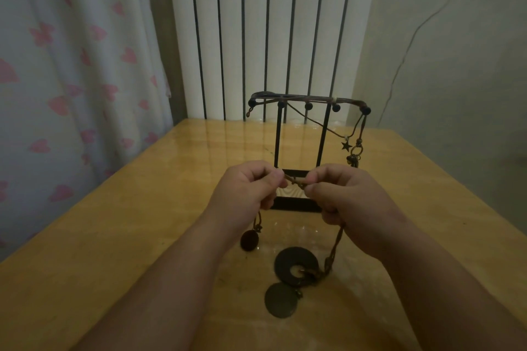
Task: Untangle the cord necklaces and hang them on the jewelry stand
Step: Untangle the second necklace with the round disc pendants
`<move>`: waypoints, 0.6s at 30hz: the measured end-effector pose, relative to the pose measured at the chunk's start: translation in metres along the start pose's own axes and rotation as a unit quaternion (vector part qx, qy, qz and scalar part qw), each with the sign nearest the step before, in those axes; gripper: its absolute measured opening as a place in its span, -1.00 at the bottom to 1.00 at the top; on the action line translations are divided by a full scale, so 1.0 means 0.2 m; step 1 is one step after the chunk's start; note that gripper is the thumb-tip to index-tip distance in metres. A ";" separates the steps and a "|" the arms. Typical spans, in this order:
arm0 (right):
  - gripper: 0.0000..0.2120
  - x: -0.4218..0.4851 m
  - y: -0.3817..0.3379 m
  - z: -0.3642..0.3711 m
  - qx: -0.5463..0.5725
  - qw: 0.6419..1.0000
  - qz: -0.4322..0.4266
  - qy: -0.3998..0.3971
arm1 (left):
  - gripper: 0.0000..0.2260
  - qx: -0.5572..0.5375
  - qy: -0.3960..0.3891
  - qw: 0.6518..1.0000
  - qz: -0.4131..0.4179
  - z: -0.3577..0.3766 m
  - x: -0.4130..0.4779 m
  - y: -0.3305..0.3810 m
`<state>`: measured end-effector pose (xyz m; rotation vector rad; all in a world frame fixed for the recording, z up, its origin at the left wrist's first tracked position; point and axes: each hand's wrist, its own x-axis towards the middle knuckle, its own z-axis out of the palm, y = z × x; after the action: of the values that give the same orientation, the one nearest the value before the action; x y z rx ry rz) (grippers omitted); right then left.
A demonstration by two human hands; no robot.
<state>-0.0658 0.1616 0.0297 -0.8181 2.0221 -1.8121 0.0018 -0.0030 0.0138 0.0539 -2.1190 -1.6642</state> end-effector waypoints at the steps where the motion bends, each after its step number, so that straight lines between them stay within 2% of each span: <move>1: -0.93 0.00 0.00 0.00 -0.006 1.000 -0.003 -0.002 | -0.77 0.002 0.001 1.000 -0.003 0.00 0.00 0.00; 6: -0.94 -0.01 -0.01 0.00 -0.032 0.999 -0.026 0.008 | -0.88 0.044 0.020 0.999 0.004 0.02 0.00 0.00; 10: -0.96 0.00 0.01 0.01 -0.068 0.996 -0.039 0.036 | -0.78 0.079 0.077 0.991 0.080 0.00 -0.01 0.01; 14: -0.97 0.00 0.02 0.01 -0.095 0.991 -0.070 0.055 | -0.86 0.074 0.026 0.990 0.117 0.01 -0.02 0.02; 18: -0.96 -0.01 0.02 0.01 -0.144 0.982 -0.103 0.064 | -0.95 0.103 0.018 0.990 0.100 0.03 -0.03 0.02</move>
<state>-0.0653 0.1616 0.0248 -1.0513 2.3999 -1.7390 0.0067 0.0060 0.0149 -0.0635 -2.1829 -1.3188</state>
